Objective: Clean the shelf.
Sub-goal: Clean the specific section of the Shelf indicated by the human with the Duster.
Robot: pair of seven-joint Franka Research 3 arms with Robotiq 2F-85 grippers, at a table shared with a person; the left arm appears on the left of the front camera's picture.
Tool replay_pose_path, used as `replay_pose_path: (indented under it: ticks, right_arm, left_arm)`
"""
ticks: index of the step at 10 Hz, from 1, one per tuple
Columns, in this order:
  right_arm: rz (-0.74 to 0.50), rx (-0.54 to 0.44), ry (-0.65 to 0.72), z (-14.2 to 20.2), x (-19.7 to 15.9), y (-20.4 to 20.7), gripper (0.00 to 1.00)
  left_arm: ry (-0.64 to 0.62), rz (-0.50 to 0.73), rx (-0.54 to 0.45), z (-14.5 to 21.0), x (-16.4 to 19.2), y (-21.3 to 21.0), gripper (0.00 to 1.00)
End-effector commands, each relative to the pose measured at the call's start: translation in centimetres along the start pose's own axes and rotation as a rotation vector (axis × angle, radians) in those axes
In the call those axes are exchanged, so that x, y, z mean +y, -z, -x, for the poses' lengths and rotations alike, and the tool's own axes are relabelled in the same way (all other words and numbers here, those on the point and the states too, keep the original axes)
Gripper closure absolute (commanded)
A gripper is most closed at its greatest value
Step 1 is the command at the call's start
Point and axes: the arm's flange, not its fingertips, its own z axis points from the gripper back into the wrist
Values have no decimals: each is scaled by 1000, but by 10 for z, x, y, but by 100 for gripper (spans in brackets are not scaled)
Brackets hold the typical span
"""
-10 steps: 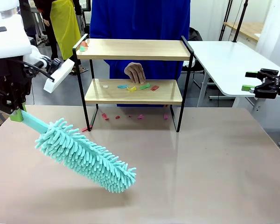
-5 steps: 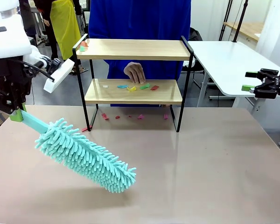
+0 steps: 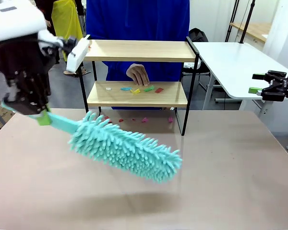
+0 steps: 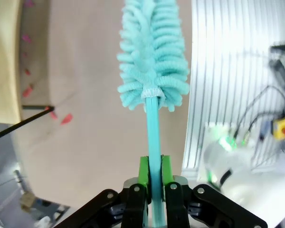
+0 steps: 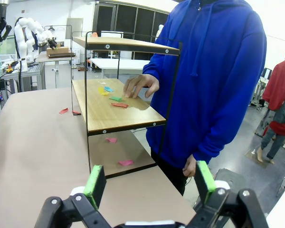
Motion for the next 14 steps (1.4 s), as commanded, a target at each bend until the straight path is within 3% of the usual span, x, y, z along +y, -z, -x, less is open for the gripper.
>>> replay_pose_path:
  ticks: [1, 3, 5, 6, 7, 9, 10, 11, 14]
  right_arm:
    - [0, -2, -5, -3, 0, 1, 0]
    - [0, -2, -5, -3, 0, 1, 0]
    - [0, -2, -5, -3, 0, 1, 0]
    - [0, -2, -5, -3, 0, 1, 0]
    - [0, -2, -5, -3, 0, 1, 0]
    - [0, -2, -5, -3, 0, 1, 0]
    - [0, -2, -5, -3, 0, 1, 0]
    - [0, -2, -5, -3, 0, 1, 0]
    - [0, -2, -5, -3, 0, 1, 0]
  left_arm:
    - [-273, -58, -66, -24, 4, -3, 87]
    - [-483, -156, -58, -72, 3, -11, 87]
    - [-581, -202, -62, -106, 4, -13, 87]
    - [-570, -143, -34, -111, 10, -13, 87]
    - [-536, -168, -100, -93, -1, -8, 87]
    - [-536, -168, -100, -93, -1, -8, 87]
    - [-561, -162, -80, -108, 2, -5, 87]
    - [-737, -265, 21, -116, -1, -3, 87]
    - [-889, -303, -103, -145, 4, 21, 87]
